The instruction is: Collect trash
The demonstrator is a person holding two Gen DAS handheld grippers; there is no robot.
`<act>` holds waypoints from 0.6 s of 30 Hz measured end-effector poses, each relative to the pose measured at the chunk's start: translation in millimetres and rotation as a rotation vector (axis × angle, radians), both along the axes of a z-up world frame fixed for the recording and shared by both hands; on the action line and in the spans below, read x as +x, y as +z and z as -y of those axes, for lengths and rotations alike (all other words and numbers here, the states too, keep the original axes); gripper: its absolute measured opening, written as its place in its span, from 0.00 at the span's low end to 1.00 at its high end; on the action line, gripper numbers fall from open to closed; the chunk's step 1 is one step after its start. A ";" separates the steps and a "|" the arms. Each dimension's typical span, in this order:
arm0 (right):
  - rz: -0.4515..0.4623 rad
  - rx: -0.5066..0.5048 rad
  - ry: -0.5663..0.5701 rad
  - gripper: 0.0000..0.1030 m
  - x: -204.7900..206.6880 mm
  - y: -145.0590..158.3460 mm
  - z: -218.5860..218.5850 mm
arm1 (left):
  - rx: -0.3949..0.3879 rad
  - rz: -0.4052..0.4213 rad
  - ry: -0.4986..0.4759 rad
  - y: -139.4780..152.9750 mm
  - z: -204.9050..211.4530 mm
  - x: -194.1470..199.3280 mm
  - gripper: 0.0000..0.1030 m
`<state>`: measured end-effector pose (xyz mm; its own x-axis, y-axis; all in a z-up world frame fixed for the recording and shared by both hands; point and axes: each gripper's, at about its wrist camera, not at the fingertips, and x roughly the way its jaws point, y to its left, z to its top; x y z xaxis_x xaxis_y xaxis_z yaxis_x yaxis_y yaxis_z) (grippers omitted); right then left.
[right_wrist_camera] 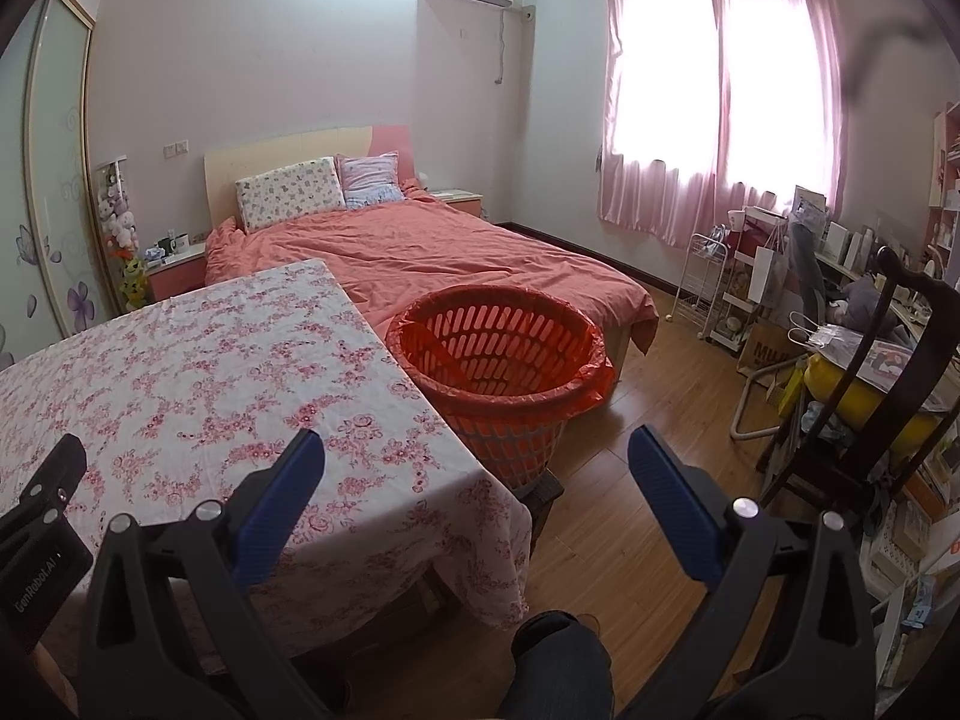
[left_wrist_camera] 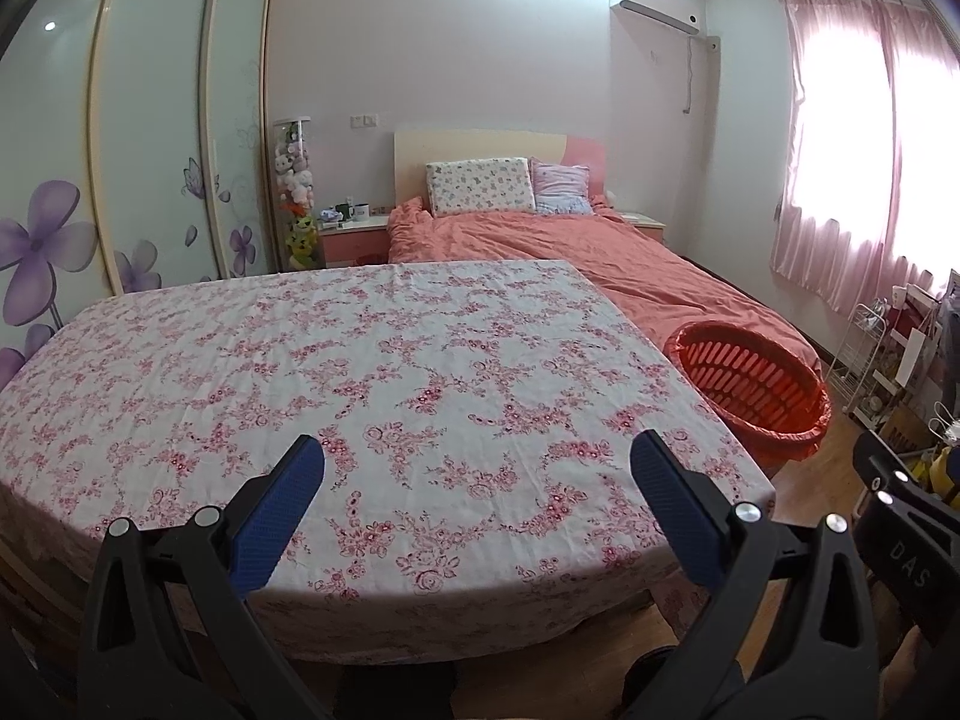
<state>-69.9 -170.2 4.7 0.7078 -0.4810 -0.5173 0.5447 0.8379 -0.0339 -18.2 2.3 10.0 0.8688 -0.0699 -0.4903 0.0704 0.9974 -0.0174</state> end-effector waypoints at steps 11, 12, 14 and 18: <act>0.000 0.000 0.002 0.96 0.3 -0.5 0.2 | 0.002 -0.004 0.002 -0.3 0.5 1.0 0.98; 0.000 0.000 0.002 0.96 0.4 -0.3 0.0 | 0.003 -0.004 0.002 -0.3 0.6 1.0 0.98; 0.000 0.000 0.003 0.96 0.3 -0.3 0.5 | 0.002 -0.004 0.002 -0.2 0.6 1.1 0.98; 0.000 0.000 0.002 0.96 0.1 -0.4 1.1 | 0.003 -0.005 0.002 -0.2 0.8 1.2 0.98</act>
